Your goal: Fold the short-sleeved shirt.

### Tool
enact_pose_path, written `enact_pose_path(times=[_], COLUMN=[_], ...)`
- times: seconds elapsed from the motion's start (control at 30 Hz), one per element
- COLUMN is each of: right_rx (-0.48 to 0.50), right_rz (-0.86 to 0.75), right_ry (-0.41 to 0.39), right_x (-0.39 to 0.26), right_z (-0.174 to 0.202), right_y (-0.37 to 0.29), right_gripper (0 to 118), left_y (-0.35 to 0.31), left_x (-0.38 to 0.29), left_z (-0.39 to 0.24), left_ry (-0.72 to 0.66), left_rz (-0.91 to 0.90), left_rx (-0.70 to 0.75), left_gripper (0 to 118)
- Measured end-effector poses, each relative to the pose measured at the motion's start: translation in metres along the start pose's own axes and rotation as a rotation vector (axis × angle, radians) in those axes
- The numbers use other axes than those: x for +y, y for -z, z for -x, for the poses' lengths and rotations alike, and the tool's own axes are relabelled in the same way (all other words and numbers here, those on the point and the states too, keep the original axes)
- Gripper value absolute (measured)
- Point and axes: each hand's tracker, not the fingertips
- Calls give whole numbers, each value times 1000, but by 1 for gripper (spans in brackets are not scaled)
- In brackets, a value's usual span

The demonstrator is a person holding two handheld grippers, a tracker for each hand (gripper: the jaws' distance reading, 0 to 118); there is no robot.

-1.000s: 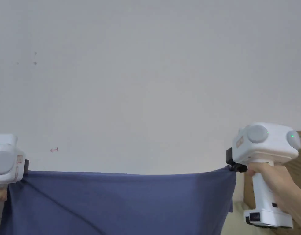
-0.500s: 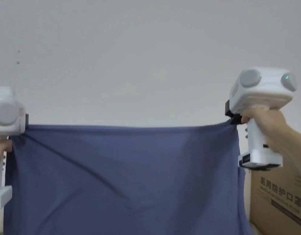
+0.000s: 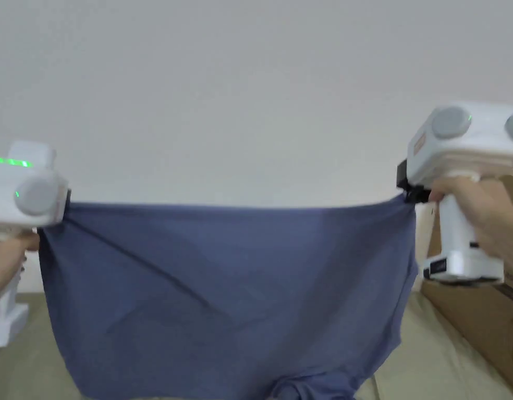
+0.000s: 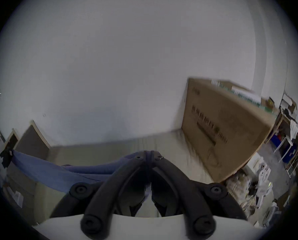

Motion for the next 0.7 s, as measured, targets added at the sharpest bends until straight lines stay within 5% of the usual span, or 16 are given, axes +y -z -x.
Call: enact_pose_path(times=[0.33, 0.7], right_rx=[-65, -14], right_rz=[405, 502], right_ry=[-17, -36], right_x=[-188, -312], right_z=[-15, -56], right_y=[185, 125], right_gripper=[5, 5], left_y=[78, -8], left_x=[-202, -283], left_z=[-79, -30], left_ry=[127, 105], left_rz=[416, 489], left_rx=[-101, -154], left_gripper=[1, 1])
